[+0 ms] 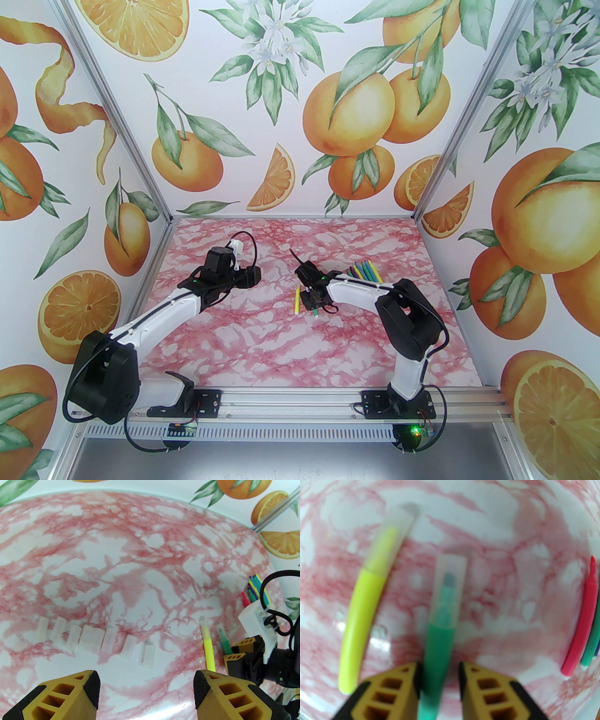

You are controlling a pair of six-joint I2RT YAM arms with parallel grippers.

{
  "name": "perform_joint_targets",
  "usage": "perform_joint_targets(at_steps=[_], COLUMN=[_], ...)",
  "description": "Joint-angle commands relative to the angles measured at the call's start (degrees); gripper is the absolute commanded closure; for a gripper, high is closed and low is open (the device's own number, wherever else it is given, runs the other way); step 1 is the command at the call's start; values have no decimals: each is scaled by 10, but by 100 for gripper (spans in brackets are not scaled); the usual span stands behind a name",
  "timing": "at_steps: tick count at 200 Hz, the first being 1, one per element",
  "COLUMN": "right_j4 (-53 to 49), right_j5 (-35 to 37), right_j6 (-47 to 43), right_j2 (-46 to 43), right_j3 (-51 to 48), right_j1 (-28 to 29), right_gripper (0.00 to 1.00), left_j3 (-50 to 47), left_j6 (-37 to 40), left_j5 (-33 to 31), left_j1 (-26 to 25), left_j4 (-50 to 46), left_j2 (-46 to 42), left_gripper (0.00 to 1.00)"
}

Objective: Open the pen caps

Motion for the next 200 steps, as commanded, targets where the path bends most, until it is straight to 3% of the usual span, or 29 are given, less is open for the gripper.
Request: perform_joint_targets(at_steps=[1,200], right_j4=[-52,-49], right_j5=[-11,-90], right_j6=[-10,-18], right_j2=[4,34], right_j3=[-17,-17], right_j1=[-6,-52], right_gripper=[67,72], left_j3=[-8,-13], left_j6=[-2,-1], left_j5=[-3,4], left_j1=[5,9], left_j4=[15,26], left_j2=[-16,-3], left_gripper=[30,30])
